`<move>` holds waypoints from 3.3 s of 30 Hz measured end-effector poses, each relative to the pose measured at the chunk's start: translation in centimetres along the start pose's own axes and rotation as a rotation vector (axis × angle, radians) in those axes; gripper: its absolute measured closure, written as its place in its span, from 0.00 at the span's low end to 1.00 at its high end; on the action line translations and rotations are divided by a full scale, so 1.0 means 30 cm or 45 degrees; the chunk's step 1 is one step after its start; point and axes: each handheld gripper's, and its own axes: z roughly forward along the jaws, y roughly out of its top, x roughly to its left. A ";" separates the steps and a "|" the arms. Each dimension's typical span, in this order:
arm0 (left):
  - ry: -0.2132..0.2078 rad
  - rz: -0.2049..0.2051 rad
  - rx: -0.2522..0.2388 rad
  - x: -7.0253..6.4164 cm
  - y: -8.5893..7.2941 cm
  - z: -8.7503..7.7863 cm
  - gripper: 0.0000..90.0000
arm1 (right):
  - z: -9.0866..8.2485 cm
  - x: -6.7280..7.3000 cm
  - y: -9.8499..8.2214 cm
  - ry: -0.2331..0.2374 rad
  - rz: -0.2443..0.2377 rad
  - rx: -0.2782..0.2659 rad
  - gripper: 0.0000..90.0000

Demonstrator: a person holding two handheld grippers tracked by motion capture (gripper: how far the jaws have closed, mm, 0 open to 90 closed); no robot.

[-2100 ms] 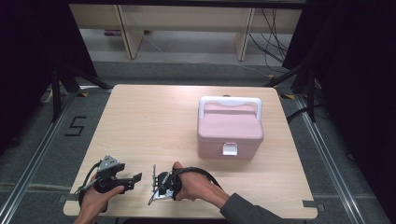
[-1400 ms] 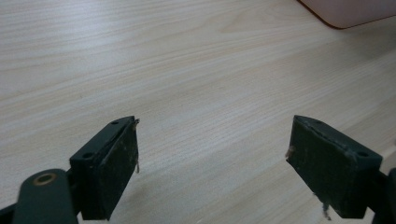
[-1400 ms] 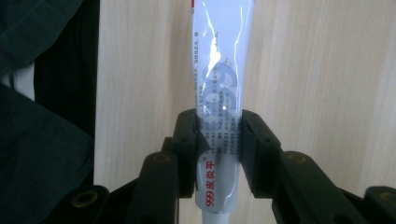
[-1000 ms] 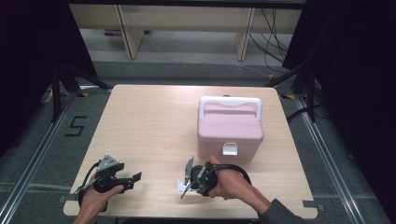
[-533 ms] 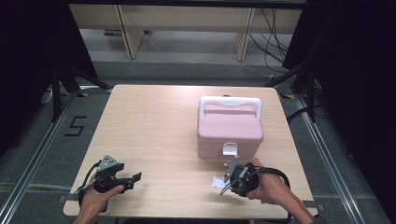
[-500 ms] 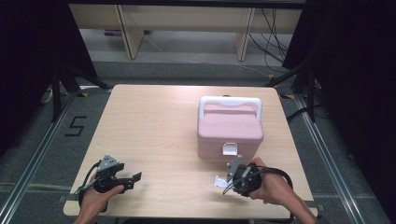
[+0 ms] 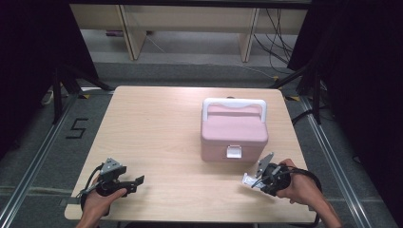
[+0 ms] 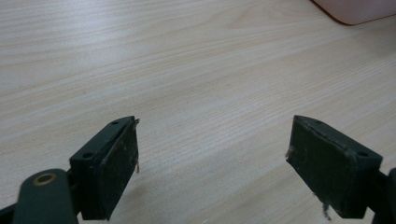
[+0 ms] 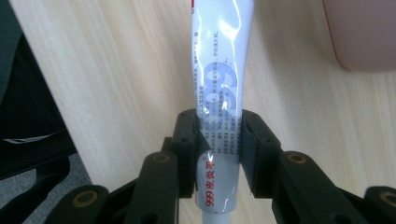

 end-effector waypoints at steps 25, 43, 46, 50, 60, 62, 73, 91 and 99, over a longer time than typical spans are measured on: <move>0.002 0.006 0.003 0.000 0.000 0.001 0.17 | 0.058 -0.128 -0.110 -0.027 0.193 0.101 0.78; 0.002 0.001 -0.004 -0.003 0.000 0.003 0.17 | 0.086 -0.154 -0.129 -0.018 0.215 0.105 0.78; 0.006 0.035 0.024 0.001 0.001 -0.003 0.17 | 0.092 -0.156 -0.133 -0.013 0.234 0.103 0.78; 0.001 0.040 0.023 0.003 0.002 -0.002 0.17 | 0.093 -0.159 -0.131 -0.019 0.227 0.097 0.78; -0.005 0.004 -0.010 -0.008 0.005 0.006 0.17 | 0.058 -0.178 -0.159 -0.071 0.330 -0.015 0.60; -0.004 0.038 0.003 -0.003 0.008 0.001 0.17 | 0.034 -0.175 -0.166 -0.093 0.361 -0.094 0.58; -0.037 0.056 -0.026 -0.026 0.073 0.027 0.28 | -0.020 -0.166 -0.190 -0.230 0.598 -0.521 0.61; -0.037 0.356 -0.067 -0.115 0.203 0.140 1.00 | 0.019 -0.277 -0.196 -0.309 0.666 -0.721 1.00; -0.101 0.341 -0.079 -0.167 0.307 0.228 1.00 | 0.056 -0.357 -0.175 -0.276 0.689 -0.809 1.00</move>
